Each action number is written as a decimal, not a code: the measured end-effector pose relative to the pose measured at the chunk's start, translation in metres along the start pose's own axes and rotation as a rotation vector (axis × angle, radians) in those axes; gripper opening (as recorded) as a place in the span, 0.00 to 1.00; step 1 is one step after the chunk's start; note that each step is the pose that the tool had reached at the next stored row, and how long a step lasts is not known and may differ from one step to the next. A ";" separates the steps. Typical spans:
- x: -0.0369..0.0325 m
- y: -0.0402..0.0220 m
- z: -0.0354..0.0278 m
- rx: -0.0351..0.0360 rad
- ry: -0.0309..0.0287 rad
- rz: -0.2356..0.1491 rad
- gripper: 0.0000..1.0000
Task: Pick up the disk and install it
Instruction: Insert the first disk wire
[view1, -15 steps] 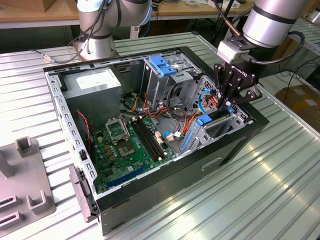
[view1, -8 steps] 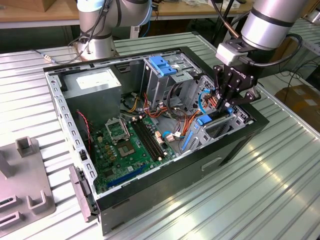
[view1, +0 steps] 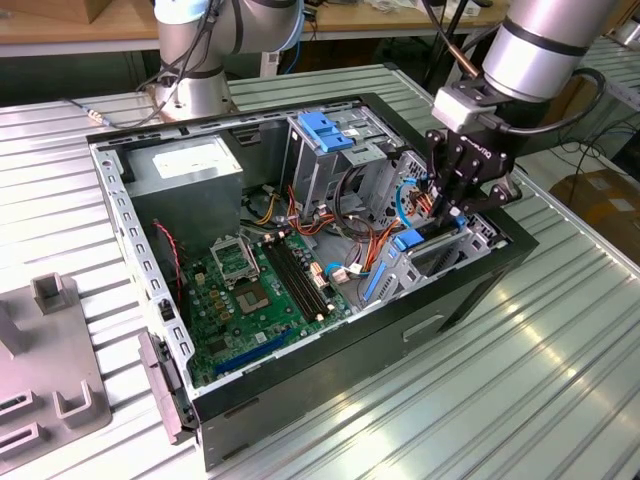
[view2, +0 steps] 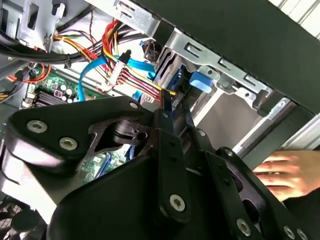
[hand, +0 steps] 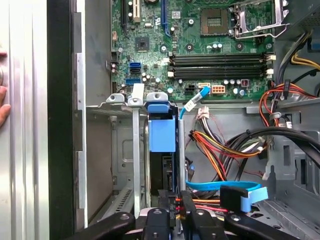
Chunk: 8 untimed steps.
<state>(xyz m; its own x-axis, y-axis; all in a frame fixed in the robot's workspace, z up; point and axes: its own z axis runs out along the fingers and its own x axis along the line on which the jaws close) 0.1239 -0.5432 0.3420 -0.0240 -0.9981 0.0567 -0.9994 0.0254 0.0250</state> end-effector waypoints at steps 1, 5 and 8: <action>0.0002 0.0000 -0.0031 0.0000 -0.0004 0.000 0.24; 0.0006 0.0000 -0.0108 0.0000 -0.0002 0.000 0.24; 0.0006 0.0000 -0.0109 0.0000 -0.0001 0.000 0.15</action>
<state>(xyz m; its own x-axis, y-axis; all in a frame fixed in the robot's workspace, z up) 0.1242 -0.5432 0.3529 -0.0240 -0.9981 0.0566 -0.9994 0.0255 0.0251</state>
